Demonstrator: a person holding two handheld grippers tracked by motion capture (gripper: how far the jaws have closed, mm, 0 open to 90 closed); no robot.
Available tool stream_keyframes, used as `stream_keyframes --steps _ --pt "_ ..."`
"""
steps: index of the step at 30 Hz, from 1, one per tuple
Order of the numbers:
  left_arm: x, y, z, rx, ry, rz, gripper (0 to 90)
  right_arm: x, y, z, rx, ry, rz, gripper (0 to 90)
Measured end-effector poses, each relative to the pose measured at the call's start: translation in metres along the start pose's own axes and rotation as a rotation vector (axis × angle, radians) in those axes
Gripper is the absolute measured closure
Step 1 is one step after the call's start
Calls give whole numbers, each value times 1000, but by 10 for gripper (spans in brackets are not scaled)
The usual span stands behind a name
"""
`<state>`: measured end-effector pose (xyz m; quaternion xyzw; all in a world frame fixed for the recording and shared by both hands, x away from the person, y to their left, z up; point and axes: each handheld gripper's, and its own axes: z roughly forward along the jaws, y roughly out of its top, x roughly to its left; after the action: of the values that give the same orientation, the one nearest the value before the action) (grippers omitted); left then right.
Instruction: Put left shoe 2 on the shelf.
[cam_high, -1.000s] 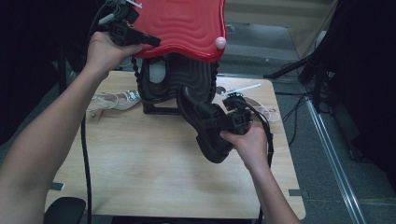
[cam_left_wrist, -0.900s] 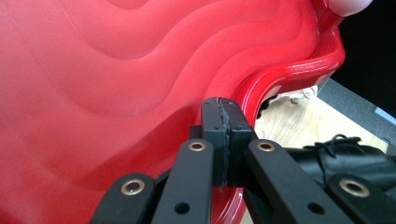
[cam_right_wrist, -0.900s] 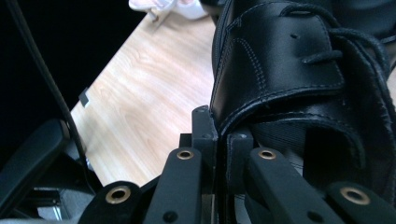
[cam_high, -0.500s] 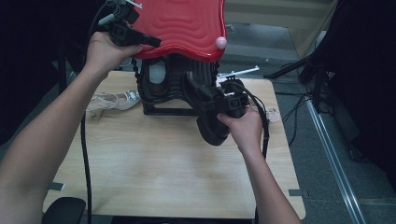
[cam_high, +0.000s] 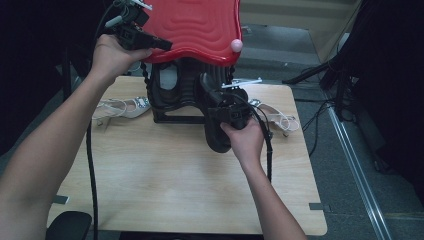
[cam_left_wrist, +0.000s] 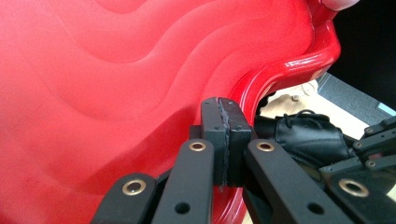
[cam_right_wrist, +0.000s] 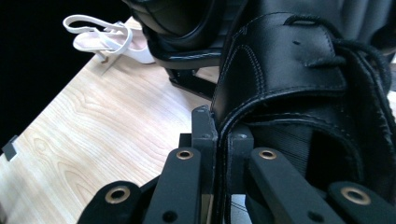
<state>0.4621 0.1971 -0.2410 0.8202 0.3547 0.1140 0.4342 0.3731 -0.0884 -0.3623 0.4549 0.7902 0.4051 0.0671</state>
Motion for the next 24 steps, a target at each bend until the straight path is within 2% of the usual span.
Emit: stream_keyframes --steps 4,7,9,14,18,24 --pt "1 0 0 -10 -13 -10 900 6 -2 6 -24 -11 -12 864" --pt "4 -1 -1 -31 -60 -24 900 10 -1 12 -49 -25 -22 864" --pt "2 -1 -1 -29 -29 -8 900 10 0 16 -60 -18 -9 864" --pt "1 0 0 -23 -20 -10 900 13 4 23 -83 -39 -18 862" --pt "-3 0 2 6 37 33 900 11 10 27 -101 -37 3 862" --pt "-3 1 2 14 37 29 900 10 24 36 -109 -78 -14 863"
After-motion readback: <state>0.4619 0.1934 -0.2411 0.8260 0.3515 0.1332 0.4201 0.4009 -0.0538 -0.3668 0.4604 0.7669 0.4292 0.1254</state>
